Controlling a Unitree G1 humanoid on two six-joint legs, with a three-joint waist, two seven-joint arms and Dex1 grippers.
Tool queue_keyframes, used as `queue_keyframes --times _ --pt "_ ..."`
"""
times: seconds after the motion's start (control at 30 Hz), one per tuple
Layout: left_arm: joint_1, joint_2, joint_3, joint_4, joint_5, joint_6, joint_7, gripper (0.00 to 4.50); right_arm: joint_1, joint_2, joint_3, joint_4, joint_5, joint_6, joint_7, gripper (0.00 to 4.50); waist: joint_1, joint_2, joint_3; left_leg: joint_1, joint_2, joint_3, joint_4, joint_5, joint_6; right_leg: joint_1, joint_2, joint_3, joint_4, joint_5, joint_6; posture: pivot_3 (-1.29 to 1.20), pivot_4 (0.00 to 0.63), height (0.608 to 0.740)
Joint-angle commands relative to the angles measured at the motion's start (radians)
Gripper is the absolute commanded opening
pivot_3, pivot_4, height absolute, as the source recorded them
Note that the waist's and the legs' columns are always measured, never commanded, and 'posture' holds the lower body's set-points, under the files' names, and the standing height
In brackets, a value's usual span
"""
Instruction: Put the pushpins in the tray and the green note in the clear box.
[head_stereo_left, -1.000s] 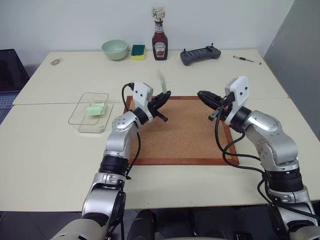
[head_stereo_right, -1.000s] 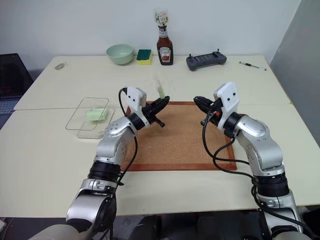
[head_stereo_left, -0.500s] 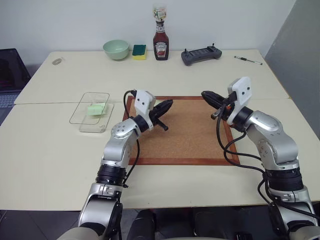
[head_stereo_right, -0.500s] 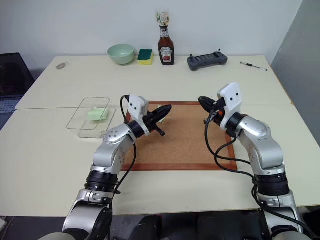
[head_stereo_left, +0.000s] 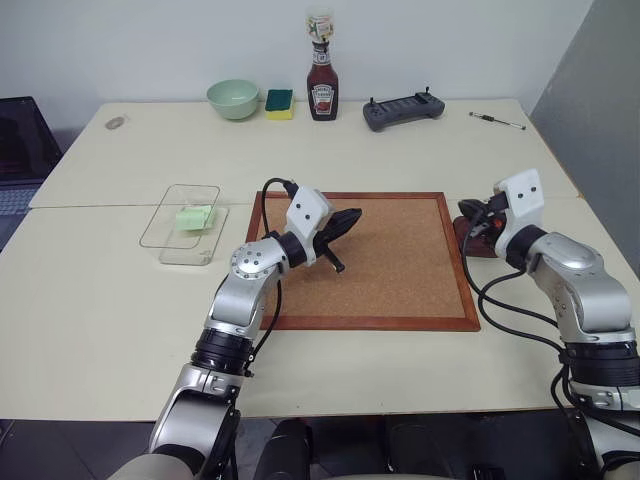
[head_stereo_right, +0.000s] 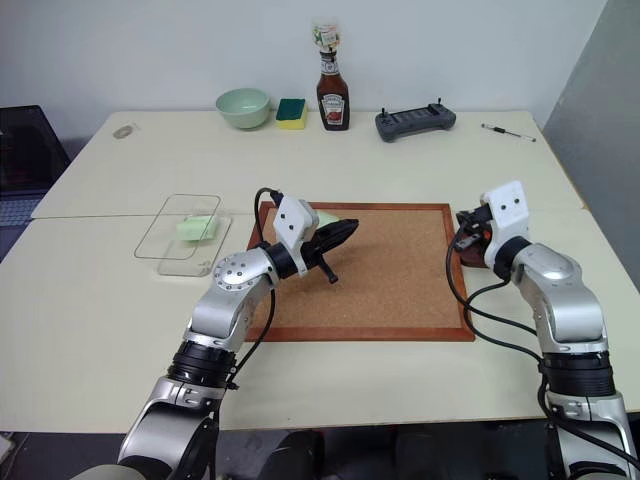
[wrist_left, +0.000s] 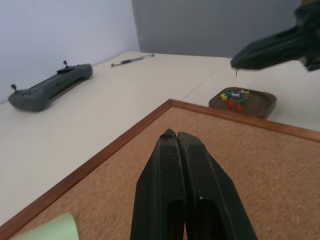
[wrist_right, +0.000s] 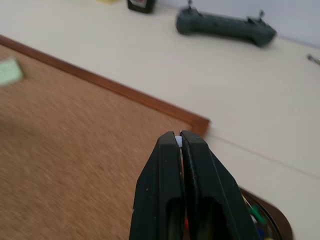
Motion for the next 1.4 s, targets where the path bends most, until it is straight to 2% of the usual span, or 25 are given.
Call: queue_keyframes --times 0.03,0.5,0.53,0.6,0.67,0.77,1.13,1.2,1.27,1.4 --pt "-0.024 0.014 -0.027 -0.093 -0.053 0.057 -0.077 0.08 -0.017 -0.038 0.004 0.028 -0.056 0.009 -0.018 0.00 -0.001 0.000 0.000 0.000 0.000 0.000 0.000 0.000 0.000 0.000 0.000 0.000 0.000 0.000 0.000 0.00 0.150 0.740" --pt "-0.018 0.026 -0.059 -0.138 -0.044 0.118 -0.099 0.08 -0.042 -0.039 0.019 0.140 -0.117 0.003 -0.015 0.00 0.000 0.000 0.000 0.000 0.000 0.000 0.000 0.000 0.000 0.000 0.000 0.000 0.000 0.000 0.000 0.00 0.150 0.740" --pt "-0.015 0.028 -0.059 -0.138 -0.038 0.117 -0.093 0.00 -0.045 -0.039 0.018 0.148 -0.119 0.001 -0.014 0.48 -0.001 0.000 0.000 0.000 0.000 0.000 0.000 0.000 0.000 0.000 0.000 0.000 0.000 0.000 0.000 0.00 0.150 0.740" --pt "-0.007 0.033 -0.054 -0.136 -0.031 0.114 -0.082 0.00 -0.051 -0.036 0.012 0.159 -0.111 0.003 -0.007 0.71 -0.001 0.000 0.000 0.000 0.000 0.000 0.000 0.000 0.000 0.000 0.000 0.000 0.000 0.000 0.000 0.00 0.150 0.740" --pt "-0.002 0.036 -0.051 -0.137 -0.030 0.113 -0.077 0.00 -0.054 -0.036 0.011 0.163 -0.109 0.002 -0.004 1.19 0.000 0.000 0.000 0.000 0.000 0.000 0.000 0.000 0.000 0.000 0.000 0.000 0.000 0.000 0.000 0.00 0.150 0.740" --pt "0.004 0.039 -0.048 -0.140 -0.029 0.112 -0.066 0.00 -0.059 -0.035 0.009 0.168 -0.107 -0.002 -0.002 1.68 0.000 0.000 0.000 0.000 0.000 0.000 0.000 0.000 0.000 0.001 0.000 0.000 -0.001 0.000 0.000 0.00 0.150 0.740" --pt "0.001 0.047 -0.020 -0.130 -0.024 0.123 0.002 0.00 -0.053 -0.053 -0.034 0.098 -0.068 0.047 0.022 4.17 0.001 0.000 0.000 0.000 0.000 0.000 0.000 0.000 0.000 0.001 0.000 0.000 0.000 0.000 0.000 0.00 0.150 0.740" --pt "0.000 0.052 -0.012 -0.127 -0.022 0.124 0.019 0.00 -0.054 -0.059 -0.038 0.083 -0.063 0.052 0.032 4.44 0.000 0.000 0.000 0.000 0.000 0.000 0.000 0.000 0.000 0.000 0.000 0.000 0.000 0.000 0.000 0.00 0.150 0.740" --pt "-0.004 0.057 0.002 -0.122 -0.014 0.131 0.046 0.00 -0.059 -0.066 -0.041 0.069 -0.046 0.046 0.059 4.47 0.000 0.000 0.000 0.000 0.000 0.000 0.000 0.000 0.000 0.001 0.000 0.000 0.000 0.000 0.000 0.00 0.150 0.740" --pt "-0.016 0.069 0.051 -0.097 -0.006 0.172 0.112 0.00 -0.070 -0.063 -0.027 -0.035 0.087 0.084 0.218 4.47 -0.001 0.000 0.000 0.000 0.000 0.000 0.000 0.000 0.000 0.001 0.000 0.000 0.000 0.000 0.000 0.00 0.150 0.740"
